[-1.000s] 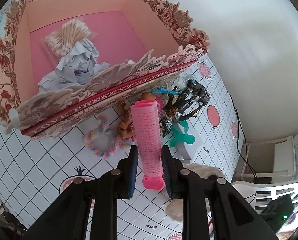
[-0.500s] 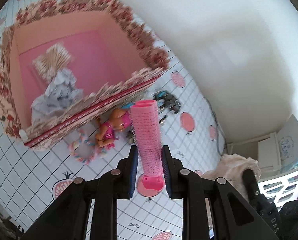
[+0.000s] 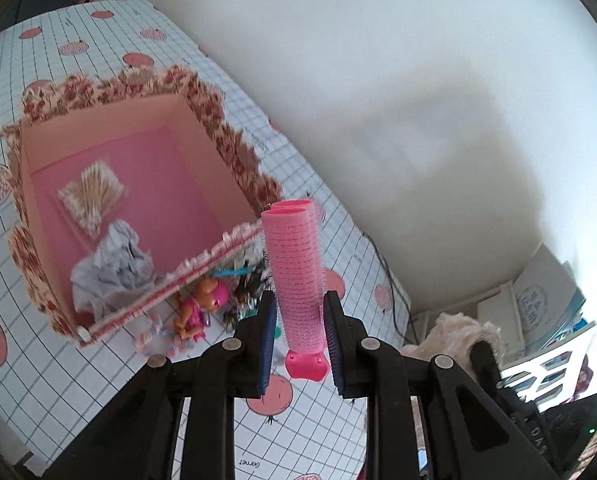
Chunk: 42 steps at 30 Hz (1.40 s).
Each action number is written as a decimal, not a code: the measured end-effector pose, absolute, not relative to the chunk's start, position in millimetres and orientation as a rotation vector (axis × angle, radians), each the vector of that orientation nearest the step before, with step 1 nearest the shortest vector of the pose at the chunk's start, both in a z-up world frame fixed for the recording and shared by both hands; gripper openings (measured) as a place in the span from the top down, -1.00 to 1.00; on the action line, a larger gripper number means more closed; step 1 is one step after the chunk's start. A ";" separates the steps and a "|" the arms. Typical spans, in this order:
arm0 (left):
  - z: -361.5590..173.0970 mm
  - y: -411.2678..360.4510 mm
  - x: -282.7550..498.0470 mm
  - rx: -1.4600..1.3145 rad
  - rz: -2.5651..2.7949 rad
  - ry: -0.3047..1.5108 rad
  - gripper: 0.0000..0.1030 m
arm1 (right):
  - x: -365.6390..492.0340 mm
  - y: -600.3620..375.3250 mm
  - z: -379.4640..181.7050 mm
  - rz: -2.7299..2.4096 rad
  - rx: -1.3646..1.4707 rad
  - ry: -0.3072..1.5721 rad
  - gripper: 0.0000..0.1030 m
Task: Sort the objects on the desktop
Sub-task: 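Lift the hair roller and lace cloth and carry them toward the pink box, then lower the hair roller and lace cloth over the box opening with both tools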
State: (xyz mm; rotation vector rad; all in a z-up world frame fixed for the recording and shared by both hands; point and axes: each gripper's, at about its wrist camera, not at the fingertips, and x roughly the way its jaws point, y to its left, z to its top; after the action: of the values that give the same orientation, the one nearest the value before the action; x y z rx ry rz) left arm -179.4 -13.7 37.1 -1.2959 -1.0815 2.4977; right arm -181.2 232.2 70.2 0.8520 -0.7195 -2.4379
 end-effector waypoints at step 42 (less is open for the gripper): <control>35.7 -204.1 -168.0 -1.082 2.684 -1.510 0.52 | -181.5 37.7 36.2 -2.211 0.914 -0.491 0.89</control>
State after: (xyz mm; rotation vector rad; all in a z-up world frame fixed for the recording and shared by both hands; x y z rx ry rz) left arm -168.0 -204.1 35.7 -1.0821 -1.5095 2.6841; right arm -181.5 37.7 36.2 0.9145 -0.4911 -2.2109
